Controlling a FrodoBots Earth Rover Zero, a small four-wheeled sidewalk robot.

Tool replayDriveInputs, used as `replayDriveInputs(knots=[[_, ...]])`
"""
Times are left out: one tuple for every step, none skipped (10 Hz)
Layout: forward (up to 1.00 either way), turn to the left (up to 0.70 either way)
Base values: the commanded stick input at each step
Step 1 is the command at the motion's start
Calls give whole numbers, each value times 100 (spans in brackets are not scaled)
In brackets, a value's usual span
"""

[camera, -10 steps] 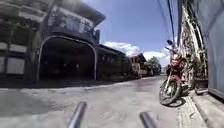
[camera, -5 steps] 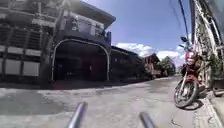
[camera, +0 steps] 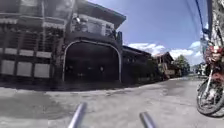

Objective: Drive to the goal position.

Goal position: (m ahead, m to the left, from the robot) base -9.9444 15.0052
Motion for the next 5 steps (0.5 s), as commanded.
replayDriveInputs(knots=[[70,33],[57,25],[34,9],[-2,0],[0,0]])
